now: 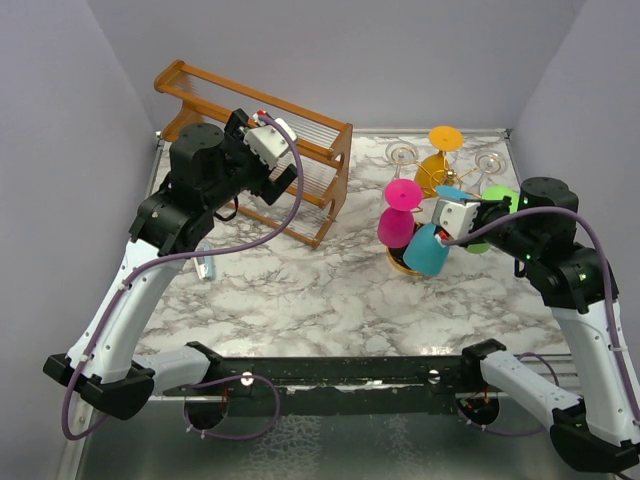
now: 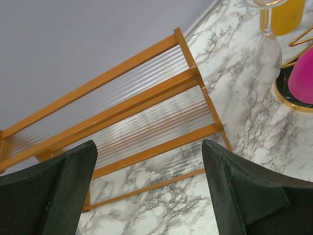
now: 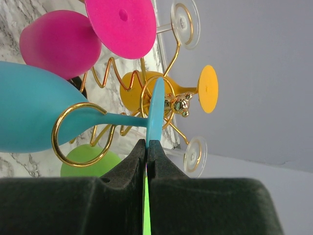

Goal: Place the wine glass upside down on the wine glass rack

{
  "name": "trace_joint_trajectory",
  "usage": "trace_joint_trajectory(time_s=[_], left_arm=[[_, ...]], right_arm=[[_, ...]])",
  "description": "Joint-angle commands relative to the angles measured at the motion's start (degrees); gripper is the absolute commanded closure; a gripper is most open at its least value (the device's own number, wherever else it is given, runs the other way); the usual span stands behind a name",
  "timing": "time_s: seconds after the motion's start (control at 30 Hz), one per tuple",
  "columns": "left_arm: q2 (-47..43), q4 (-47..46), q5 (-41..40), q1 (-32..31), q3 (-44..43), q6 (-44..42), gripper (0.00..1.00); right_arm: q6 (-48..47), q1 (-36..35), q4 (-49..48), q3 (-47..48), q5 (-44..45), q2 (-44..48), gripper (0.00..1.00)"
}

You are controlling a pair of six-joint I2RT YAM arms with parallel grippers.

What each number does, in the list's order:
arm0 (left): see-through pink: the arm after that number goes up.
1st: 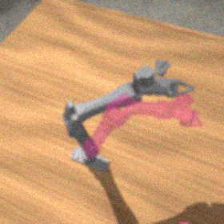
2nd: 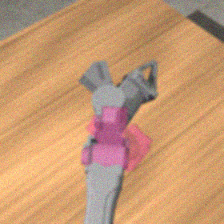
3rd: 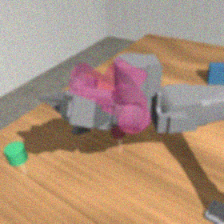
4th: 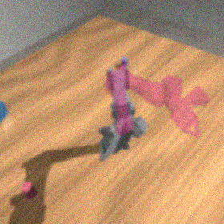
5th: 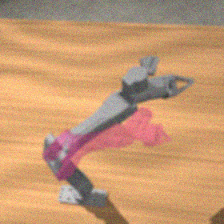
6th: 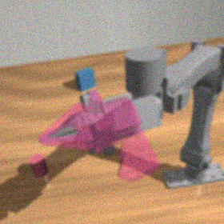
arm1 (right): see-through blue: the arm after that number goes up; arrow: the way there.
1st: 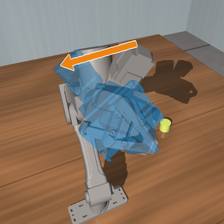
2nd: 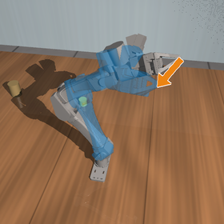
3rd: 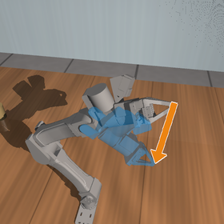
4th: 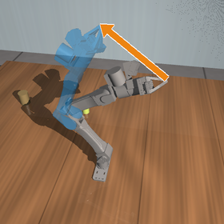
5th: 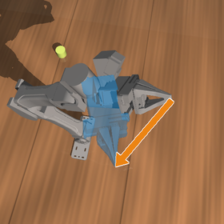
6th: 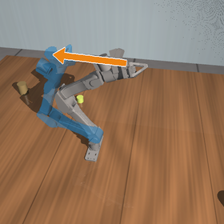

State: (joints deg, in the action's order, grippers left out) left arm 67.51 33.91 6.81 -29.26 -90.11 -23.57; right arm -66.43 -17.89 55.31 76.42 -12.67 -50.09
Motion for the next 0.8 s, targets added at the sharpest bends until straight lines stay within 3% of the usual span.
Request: trace_joint_trajectory(time_s=[0.0, 0.77], left_arm=[[-1.16, -1.03, 1.35, 0.30, 0.46, -0.33, 0.09], [-0.39, -0.65, 1.80, 0.28, -0.20, -0.45, 0.09]], right_arm=[[-0.63, 0.05, -0.88, -0.03, 1.91, 0.99, 0.99], [1.71, 0.05, 1.81, 0.39, -2.19, 3.05, 0.99]])
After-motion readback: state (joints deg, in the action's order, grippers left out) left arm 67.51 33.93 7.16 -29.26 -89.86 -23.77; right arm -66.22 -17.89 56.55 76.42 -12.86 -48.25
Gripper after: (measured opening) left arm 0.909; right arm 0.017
